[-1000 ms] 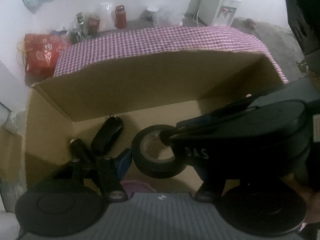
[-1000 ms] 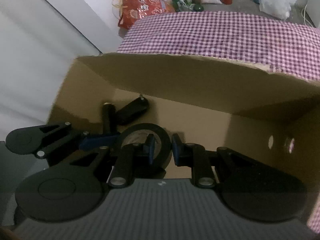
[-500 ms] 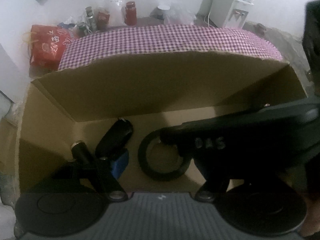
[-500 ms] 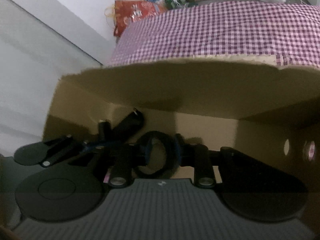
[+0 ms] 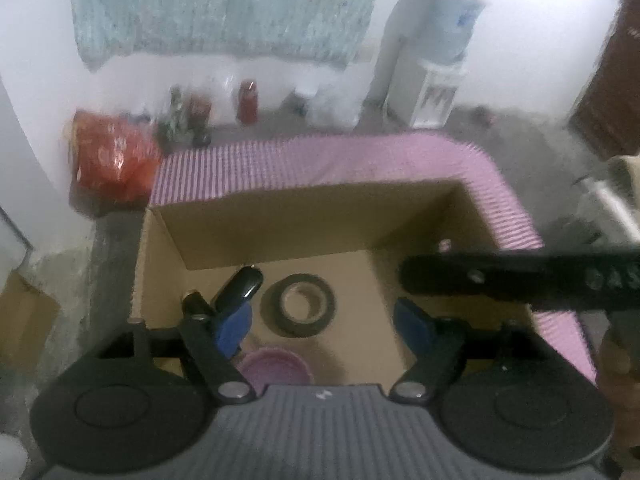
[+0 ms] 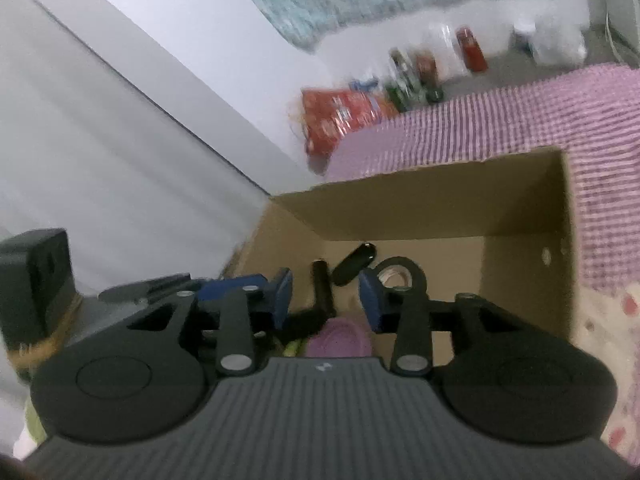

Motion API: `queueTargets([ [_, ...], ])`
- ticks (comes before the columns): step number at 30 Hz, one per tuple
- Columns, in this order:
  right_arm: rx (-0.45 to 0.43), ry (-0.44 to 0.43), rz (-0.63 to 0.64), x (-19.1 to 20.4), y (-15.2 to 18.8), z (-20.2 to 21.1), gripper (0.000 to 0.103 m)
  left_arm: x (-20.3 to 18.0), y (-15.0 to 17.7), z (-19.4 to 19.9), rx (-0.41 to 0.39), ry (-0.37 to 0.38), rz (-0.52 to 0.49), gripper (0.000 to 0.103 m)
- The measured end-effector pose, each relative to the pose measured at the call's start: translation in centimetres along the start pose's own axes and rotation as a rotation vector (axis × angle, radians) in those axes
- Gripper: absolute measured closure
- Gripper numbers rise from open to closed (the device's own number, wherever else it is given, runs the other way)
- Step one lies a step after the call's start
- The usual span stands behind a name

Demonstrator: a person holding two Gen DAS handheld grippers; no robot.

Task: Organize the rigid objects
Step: 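Pull the right gripper back from the box toward the gold-lidded jar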

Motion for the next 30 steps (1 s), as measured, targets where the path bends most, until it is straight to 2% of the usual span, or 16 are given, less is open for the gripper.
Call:
queueTargets([
  [4,-0.131,-0.015,0.133,2.8,1.1,7.7,0.046,-1.5,0.4,5.1,-0.098,0.014,-0.036,0.018],
  [6,-0.191,-0.002,0.216,4.1,2.1,11.2,0.026,-2.0,1.4,7.2,-0.139,0.011,-0.044,0.017],
  [10,-0.238,0.056,0.313,5.3,4.6,16.3,0.017,-3.1,4.4,10.6,-0.191,0.019,-0.032,0.017],
  [11,-0.241,0.073,0.326,5.6,5.2,16.9,0.012,-3.5,5.2,11.4,-0.211,0.019,-0.027,0.017],
  [13,-0.253,0.1,0.377,6.2,6.5,18.3,0.009,-4.0,6.9,12.3,-0.23,0.012,-0.013,0.013],
  [14,-0.259,0.114,0.413,6.7,7.3,18.8,0.003,-4.2,8.0,12.7,-0.229,0.011,-0.006,0.013],
  [16,-0.27,0.152,0.493,7.3,8.8,19.6,0.001,-4.6,10.2,13.0,-0.21,0.014,0.027,0.013],
  [19,-0.242,0.234,0.575,7.7,11.2,19.8,0.001,-4.8,13.1,12.8,-0.185,0.04,0.083,0.013],
  [25,-0.161,0.341,0.571,7.0,15.0,18.8,0.001,-4.7,16.7,12.0,-0.155,0.056,0.145,0.013],
  [27,-0.139,0.376,0.57,6.6,15.8,18.3,0.001,-5.0,17.4,11.9,-0.137,0.069,0.143,0.013],
  [30,-0.104,0.425,0.563,5.5,16.4,17.3,0.001,-5.0,17.7,12.0,-0.152,0.06,0.129,0.013],
])
Point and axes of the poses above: each gripper's, at about its wrist camera, not at the fingertips, and z roughly against the way its jaws point, x to its left, y to its underside, the point moved 10 cm from there along -z, roughly the way its jaws point, and after that the axes turned 12 degrees about -x, right-handed, at the moved point
